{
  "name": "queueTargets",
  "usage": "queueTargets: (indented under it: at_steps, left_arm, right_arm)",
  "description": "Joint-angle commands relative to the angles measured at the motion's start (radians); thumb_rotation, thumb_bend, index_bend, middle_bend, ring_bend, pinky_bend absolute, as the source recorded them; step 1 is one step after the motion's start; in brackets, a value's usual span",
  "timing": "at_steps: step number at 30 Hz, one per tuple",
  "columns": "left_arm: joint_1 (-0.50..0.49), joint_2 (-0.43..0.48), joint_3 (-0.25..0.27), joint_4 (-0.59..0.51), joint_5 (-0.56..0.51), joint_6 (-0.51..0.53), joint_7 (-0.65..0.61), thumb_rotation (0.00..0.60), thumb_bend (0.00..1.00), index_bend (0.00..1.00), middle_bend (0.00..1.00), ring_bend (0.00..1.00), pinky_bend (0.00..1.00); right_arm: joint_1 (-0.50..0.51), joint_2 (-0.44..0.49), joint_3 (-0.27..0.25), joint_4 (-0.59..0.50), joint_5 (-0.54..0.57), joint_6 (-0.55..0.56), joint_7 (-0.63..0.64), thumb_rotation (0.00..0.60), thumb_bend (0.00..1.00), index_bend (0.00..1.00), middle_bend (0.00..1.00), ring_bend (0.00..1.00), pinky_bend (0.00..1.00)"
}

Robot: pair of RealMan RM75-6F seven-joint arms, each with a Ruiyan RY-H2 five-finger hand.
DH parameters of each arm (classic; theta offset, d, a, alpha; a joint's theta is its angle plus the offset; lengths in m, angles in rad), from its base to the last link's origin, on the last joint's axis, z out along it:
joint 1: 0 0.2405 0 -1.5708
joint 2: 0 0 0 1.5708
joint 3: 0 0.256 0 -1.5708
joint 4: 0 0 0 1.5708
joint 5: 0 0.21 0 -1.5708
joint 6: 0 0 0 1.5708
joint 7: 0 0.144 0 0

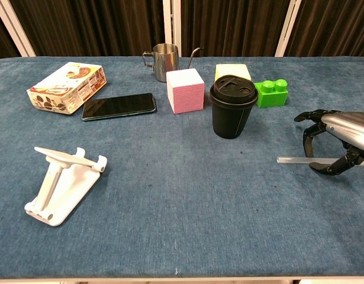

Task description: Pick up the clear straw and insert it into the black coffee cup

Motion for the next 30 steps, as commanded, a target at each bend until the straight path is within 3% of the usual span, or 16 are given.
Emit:
queueTargets:
  at_steps: [1,9,16,24,30]
  left_arm:
    - [-0.001,0.001,-0.001,-0.001,0.000,-0.001,0.000,0.600,0.08,0.12,0.17,0.07,0.00]
    - [-0.006,0.006,-0.004,-0.010,0.004,-0.001,0.007,0.600,0.08,0.12,0.17,0.07,0.00]
    - [-0.007,0.009,-0.008,-0.018,0.003,0.001,0.015,0.600,0.08,0.12,0.17,0.07,0.00]
    - [-0.012,0.011,-0.012,-0.018,-0.003,-0.006,0.016,0.600,0.08,0.12,0.17,0.07,0.00]
    - [-0.014,0.012,-0.015,-0.015,-0.009,-0.010,0.013,0.600,0.08,0.12,0.17,0.07,0.00]
  right_arm:
    - [-0.009,0.013,0.024,-0.017,-0.036,0.060,0.083,0.600,0.57,0.67,0.17,0.03,0.10]
    - [-0.017,0.061,0.135,-0.088,-0.169,0.247,0.578,0.600,0.64,0.71,0.32,0.21,0.28]
    - [0.025,0.015,0.221,-0.110,-0.165,0.292,0.894,0.600,0.64,0.73,0.46,0.40,0.51]
    - [0.112,-0.159,0.304,-0.022,-0.108,0.310,0.999,0.600,0.64,0.74,0.50,0.43,0.54]
    - [0.172,-0.287,0.327,0.083,-0.101,0.337,1.002,0.600,0.64,0.74,0.50,0.43,0.54]
